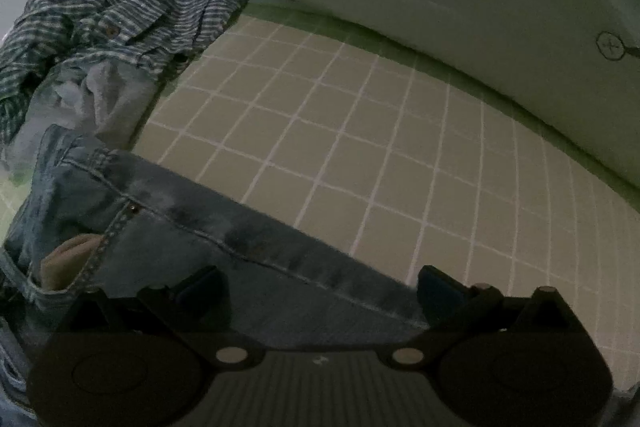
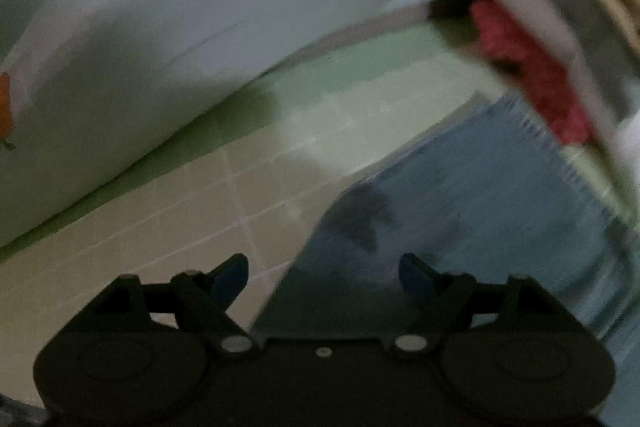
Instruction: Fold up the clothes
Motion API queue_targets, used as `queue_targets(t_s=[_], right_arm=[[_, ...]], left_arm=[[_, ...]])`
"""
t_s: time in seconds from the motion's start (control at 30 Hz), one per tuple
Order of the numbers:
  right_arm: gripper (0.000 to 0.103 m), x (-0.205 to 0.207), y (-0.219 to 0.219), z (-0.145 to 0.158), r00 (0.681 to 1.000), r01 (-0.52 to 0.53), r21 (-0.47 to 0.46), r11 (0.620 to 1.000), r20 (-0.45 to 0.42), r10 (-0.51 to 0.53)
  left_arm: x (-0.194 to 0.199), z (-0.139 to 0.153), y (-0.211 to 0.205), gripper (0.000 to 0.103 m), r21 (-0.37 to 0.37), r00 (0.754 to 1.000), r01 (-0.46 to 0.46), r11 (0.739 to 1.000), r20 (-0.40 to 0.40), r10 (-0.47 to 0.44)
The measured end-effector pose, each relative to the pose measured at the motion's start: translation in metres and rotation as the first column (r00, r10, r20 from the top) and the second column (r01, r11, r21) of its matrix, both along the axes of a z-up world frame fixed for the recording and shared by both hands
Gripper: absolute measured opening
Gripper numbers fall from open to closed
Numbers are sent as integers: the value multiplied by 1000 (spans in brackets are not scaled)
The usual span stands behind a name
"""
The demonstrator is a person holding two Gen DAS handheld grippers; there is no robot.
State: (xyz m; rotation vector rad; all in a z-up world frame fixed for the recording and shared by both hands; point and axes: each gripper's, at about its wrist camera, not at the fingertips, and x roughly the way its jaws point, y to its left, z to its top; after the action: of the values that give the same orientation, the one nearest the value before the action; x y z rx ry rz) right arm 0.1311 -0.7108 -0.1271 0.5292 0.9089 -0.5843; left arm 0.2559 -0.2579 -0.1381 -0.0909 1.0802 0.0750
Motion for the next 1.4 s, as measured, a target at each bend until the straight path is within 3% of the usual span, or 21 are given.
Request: queue_targets(t_s=[0.07, 0.17, 0.2, 0.23, 0.27, 0.3, 0.43, 0.53, 0.63, 0.67, 0.7, 0.73, 0.83, 0.87, 1.0, 1.07, 1.2, 1.4], right_arm=[[69, -1, -1, -7, 1000, 3, 47, 999, -12, -2], [45, -4, -1, -14, 999, -8, 32, 999, -38, 9], [29, -7, -1, -16, 999, -16, 24, 1000, -36, 17], [10, -11, -2, -17, 999, -23, 20, 1000, -25, 24], [4, -14, -2, -19, 999, -29, 14, 999, -19, 30], [4, -16, -2, -21, 999, -33, 8, 999, -14, 33], [4, -16, -5, -16, 999, -28, 3, 1000, 42, 28], [4, -10, -5, -1, 992, -26, -16, 1000, 120, 28], [9, -4, -5, 11, 952, -70, -7, 997, 297, 69], [17, -1, -5, 13, 950, -78, -12, 997, 303, 78], [42, 3, -4, 14, 954, -79, -21, 997, 287, 81], [60, 3, -4, 14, 961, -69, -36, 997, 267, 76], [65, -10, -5, 8, 982, -7, -100, 995, 190, 26], [67, -16, -6, 5, 988, 19, -126, 992, 157, 1], [75, -53, -12, -12, 988, 140, -303, 943, -19, -153], [77, -72, -22, -23, 967, 213, -303, 929, -67, -244], [83, -99, -44, -36, 933, 337, -224, 914, -53, -357], [82, -94, -62, -43, 938, 337, -189, 922, -11, -345]], left_arm=[[2, -3, -3, 86, 34, 1000, 11, 999, -12, -10], [2, -5, -6, 73, 82, 1000, 17, 997, -13, -16], [2, -3, -5, 67, 91, 1000, 2, 996, 0, -1], [1, -1, -3, 50, 101, 1000, -15, 995, 13, 14], [1, 0, -2, 25, 111, 999, -32, 993, 26, 30], [2, 2, 3, 16, 97, 998, -53, 994, 33, 50], [11, 7, 20, 14, 36, 994, -94, 995, 59, 92], [20, 21, 30, 13, 11, 985, -111, 994, 132, 109], [35, 33, 44, 14, -17, 961, -179, 984, 210, 179], [40, 33, 46, 16, -7, 960, -187, 982, 211, 184], [45, 33, 48, 18, 4, 960, -193, 981, 210, 187], [46, 34, 49, 29, 6, 961, -192, 981, 203, 187], [41, 38, 48, 77, 9, 966, -172, 985, 200, 166], [34, 40, 46, 82, 8, 966, -152, 988, 214, 147], [10, 39, 31, 85, 47, 979, -45, 998, 201, 34], [-3, 37, 25, 85, 63, 983, -11, 998, 186, -1], [-28, 31, 21, 85, 67, 987, 16, 998, 156, -27], [-47, 28, 26, 85, 74, 992, 12, 997, 126, -22]])
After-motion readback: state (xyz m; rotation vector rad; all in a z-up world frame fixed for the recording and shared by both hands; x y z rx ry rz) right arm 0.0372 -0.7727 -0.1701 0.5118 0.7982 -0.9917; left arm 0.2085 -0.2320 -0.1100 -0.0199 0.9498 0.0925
